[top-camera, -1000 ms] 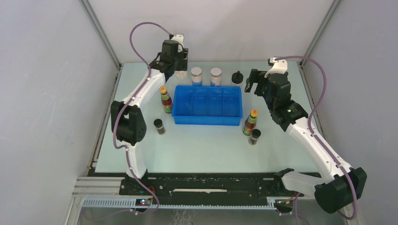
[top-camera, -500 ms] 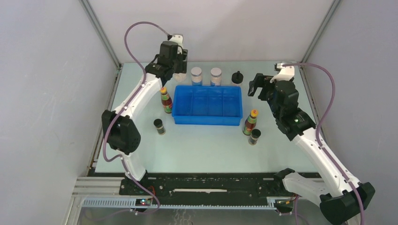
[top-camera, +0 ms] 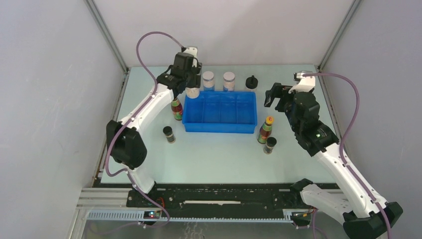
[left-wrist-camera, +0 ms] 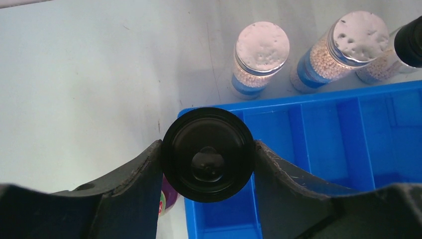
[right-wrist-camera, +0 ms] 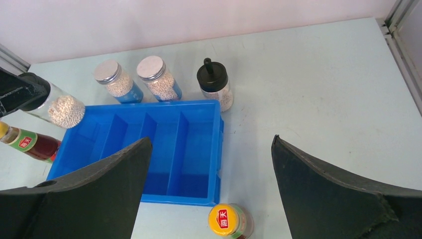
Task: Organize the condiment bottles
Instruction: Pick up the bottle from the center of the board, then place the bottle in the storage box.
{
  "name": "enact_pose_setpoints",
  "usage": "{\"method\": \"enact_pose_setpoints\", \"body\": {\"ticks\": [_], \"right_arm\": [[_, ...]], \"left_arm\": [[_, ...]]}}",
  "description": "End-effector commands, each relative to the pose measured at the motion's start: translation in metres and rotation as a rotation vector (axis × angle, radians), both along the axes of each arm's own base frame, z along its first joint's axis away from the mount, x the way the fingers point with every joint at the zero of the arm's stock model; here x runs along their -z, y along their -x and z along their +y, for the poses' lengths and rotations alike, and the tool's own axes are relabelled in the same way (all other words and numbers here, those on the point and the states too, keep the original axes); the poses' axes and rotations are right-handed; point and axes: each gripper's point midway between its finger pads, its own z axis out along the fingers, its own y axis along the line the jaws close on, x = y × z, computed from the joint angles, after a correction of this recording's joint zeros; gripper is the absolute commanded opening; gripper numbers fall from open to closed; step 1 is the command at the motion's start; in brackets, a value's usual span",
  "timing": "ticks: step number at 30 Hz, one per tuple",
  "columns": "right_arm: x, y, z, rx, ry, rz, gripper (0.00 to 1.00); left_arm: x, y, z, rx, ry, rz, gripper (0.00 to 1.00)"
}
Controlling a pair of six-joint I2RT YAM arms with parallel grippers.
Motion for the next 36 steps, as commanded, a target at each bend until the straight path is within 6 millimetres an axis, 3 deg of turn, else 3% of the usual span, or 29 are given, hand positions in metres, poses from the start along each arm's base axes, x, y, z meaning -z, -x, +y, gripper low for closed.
{"method": "enact_pose_setpoints", "body": {"ticks": [1,36], "right_arm": [[-0.002,0.006,-0.003,0.021,-0.019,-0.013,0.99],[0.021,-0.004,0.003,0.022,0.011,0.032,0.99]], "left_arm": [[-0.040,0.008,-0.002,-0.021,0.061,-0.107,0.00],[0.020,0.007,-0.012,0.007,0.085,-0.096,0.00]]}}
